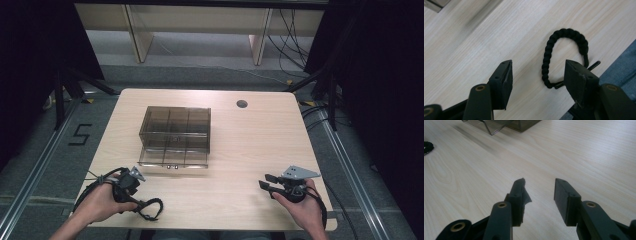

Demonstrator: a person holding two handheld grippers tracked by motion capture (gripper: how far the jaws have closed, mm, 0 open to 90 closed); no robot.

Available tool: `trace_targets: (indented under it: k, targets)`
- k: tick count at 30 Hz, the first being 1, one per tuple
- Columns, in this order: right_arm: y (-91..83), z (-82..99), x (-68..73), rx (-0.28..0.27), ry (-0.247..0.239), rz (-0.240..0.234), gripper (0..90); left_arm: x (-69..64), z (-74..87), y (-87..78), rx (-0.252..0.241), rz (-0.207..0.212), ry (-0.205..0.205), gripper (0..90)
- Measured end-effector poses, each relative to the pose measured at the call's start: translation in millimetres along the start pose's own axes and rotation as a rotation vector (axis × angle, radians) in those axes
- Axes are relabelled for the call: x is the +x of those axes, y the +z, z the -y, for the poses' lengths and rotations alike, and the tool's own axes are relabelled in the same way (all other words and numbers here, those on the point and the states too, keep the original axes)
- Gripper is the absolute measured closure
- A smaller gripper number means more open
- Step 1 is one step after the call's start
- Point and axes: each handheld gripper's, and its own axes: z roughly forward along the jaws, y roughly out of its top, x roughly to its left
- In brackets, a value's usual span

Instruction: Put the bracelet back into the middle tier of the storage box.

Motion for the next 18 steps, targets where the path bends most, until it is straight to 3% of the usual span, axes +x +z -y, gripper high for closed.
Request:
trace_targets:
  k: [1,4,6,7,10,11,14,15,16,18]
  targets:
    - [-0.6,-0.2,-1.9,-0.002,-0.027,0.01,61.6,0.4,-0.6,-1.1,0.016,0.0,0.008,39.8]
    - [-1.1,-0.1,-1.9,-0.001,-0.023,0.01,61.6,-0.5,-1.3,-1.9,0.026,0.005,0.01,39.1]
    - [-1.3,0.2,-0.1,-0.002,0.004,0.003,61.5,-0.8,-1.3,-2.7,0.032,0.007,0.013,38.6]
    - [-2.3,-0.3,-0.3,0.005,0.003,0.002,61.5,-0.7,-1.4,-4.8,0.051,0.008,0.022,38.6]
    - [-2.7,-0.7,-1.6,-0.001,-0.015,0.006,61.5,-1.2,0.1,-4.8,0.039,0.001,0.017,38.6]
    - [-3.1,-0.8,-2.0,-0.003,-0.023,0.009,61.5,0.4,0.7,-5.8,0.054,-0.001,0.038,38.6]
    - [-3.3,-0.2,0.2,0.006,0.014,0.0,61.5,0.8,1.6,-5.1,0.063,-0.001,0.033,39.0]
    - [-3.0,-0.3,-1.5,0.003,0.002,-0.001,61.5,-0.1,1.6,-4.1,0.054,0.004,0.017,39.9]
    - [-3.2,-0.6,-0.8,0.006,0.003,0.005,61.5,1.0,0.6,-4.5,0.074,0.006,0.036,41.4]
    - [-2.8,-1.0,-2.1,-0.003,-0.023,0.015,61.5,0.4,-1.3,-4.0,0.079,0.009,0.032,42.0]
